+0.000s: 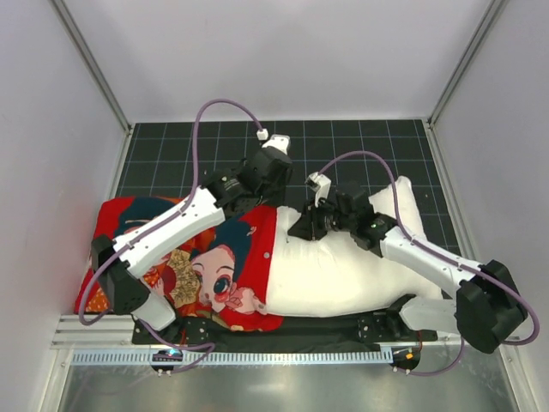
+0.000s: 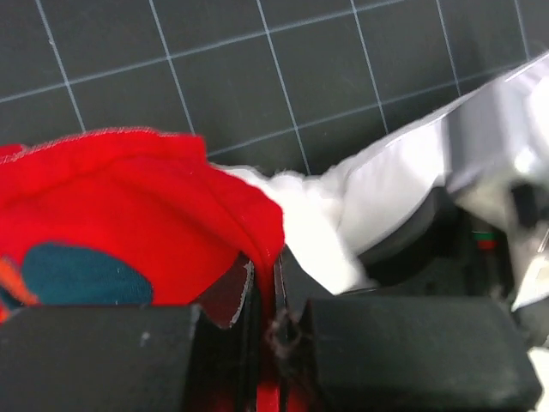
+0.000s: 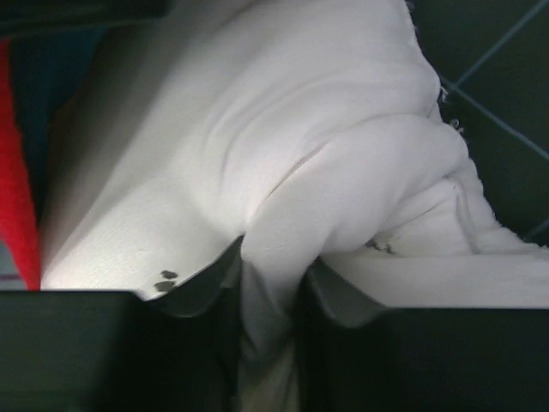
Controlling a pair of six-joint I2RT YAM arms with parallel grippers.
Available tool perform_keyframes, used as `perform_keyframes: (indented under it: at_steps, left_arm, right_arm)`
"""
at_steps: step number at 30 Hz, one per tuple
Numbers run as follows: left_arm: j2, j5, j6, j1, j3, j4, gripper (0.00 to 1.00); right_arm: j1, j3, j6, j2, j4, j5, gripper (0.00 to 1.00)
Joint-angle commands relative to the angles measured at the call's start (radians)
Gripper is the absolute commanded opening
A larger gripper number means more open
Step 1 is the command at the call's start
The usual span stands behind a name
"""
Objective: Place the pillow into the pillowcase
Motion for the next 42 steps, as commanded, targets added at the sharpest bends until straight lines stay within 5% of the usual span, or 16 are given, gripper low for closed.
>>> perform_keyframes:
  at_steps: [1,5,12,18,23,26,38,41,42]
  left_arm:
    - [0.04,0.088,-0.017,-0.034,0.134,0.096,0.0]
    - [0.1,0.102,-0.021,-0.107,0.266,0.07,0.0]
    - [0.179,0.203,-0.058,-0.158,0.508,0.073,0.0]
    - [0.232,0.29,-0.09,-0.184,0.55,0.149,0.0]
    - [0.332,0.402,-0.19,-0.207,0.556,0.271,0.0]
    - [0.387,0.34,-0.179,-0.245,0.601,0.246,0.0]
    - [0.164,0.209,-0.175,-0.209,0.307,0.253,0.01]
    - [0.096,0.203,-0.175,-0.138,0.189,0.214,0.0]
    - [0.078,0.197,-0.169,-0.118,0.169,0.203,0.0]
  right_arm:
    - [0.126,-0.044,0.09,-0.051,0.094,-0.086,0.16]
    - [0.128,-0.095,0.165,-0.206,0.203,0.046,0.04]
    - [0.124,0.052,0.126,-0.48,-0.126,0.445,0.04]
    - [0.124,0.02,0.164,-0.548,-0.16,0.502,0.04]
    - [0.146,-0.393,0.389,-0.467,0.438,0.358,0.04]
    - [0.147,-0.487,0.414,-0.419,0.574,0.385,0.04]
    - [0.146,-0.327,0.293,-0.565,0.158,0.615,0.05]
    - [0.146,-0.287,0.236,-0.616,0.088,0.582,0.32]
    - [0.146,-0.277,0.224,-0.632,0.069,0.561,0.48]
